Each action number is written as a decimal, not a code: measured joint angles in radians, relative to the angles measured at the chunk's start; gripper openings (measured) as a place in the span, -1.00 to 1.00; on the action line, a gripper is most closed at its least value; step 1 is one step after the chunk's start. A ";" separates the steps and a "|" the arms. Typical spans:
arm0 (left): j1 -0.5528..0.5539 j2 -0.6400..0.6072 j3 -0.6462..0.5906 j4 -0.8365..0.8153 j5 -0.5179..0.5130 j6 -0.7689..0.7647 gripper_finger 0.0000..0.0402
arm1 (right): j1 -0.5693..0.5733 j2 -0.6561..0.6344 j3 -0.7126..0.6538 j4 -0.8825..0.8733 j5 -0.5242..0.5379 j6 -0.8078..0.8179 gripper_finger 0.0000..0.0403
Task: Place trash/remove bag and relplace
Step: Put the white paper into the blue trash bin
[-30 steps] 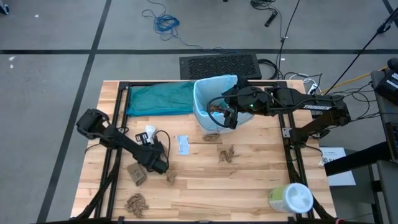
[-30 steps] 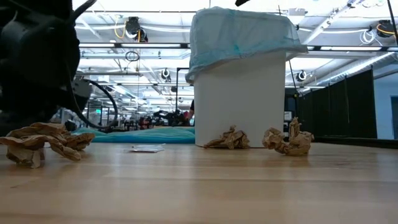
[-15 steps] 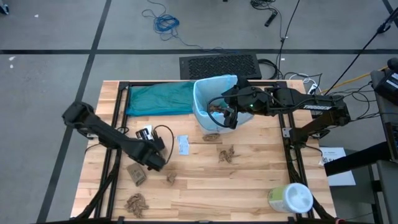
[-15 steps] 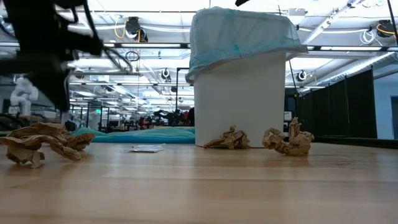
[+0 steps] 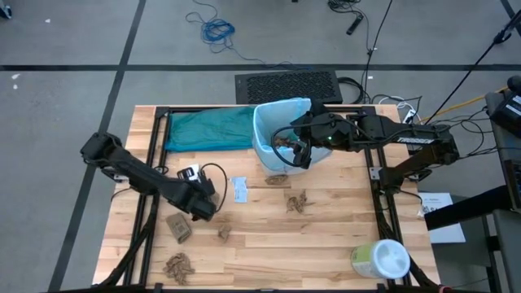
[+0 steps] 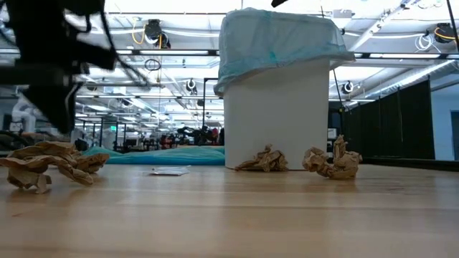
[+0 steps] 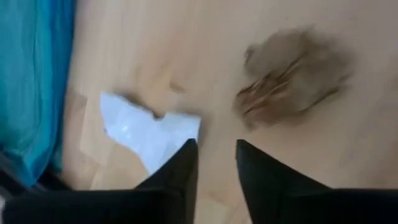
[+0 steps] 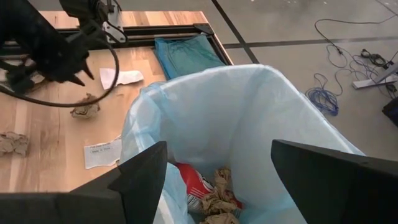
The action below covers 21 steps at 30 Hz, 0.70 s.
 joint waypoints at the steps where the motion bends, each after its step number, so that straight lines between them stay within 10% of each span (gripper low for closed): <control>1: 0.005 0.020 -0.013 0.000 0.000 0.000 -0.37 | 0.000 0.000 0.000 0.000 0.000 0.000 0.40; 21: 0.111 0.154 -0.177 0.193 -0.090 -0.003 -0.35 | 0.011 0.000 0.000 -0.005 -0.004 0.016 0.40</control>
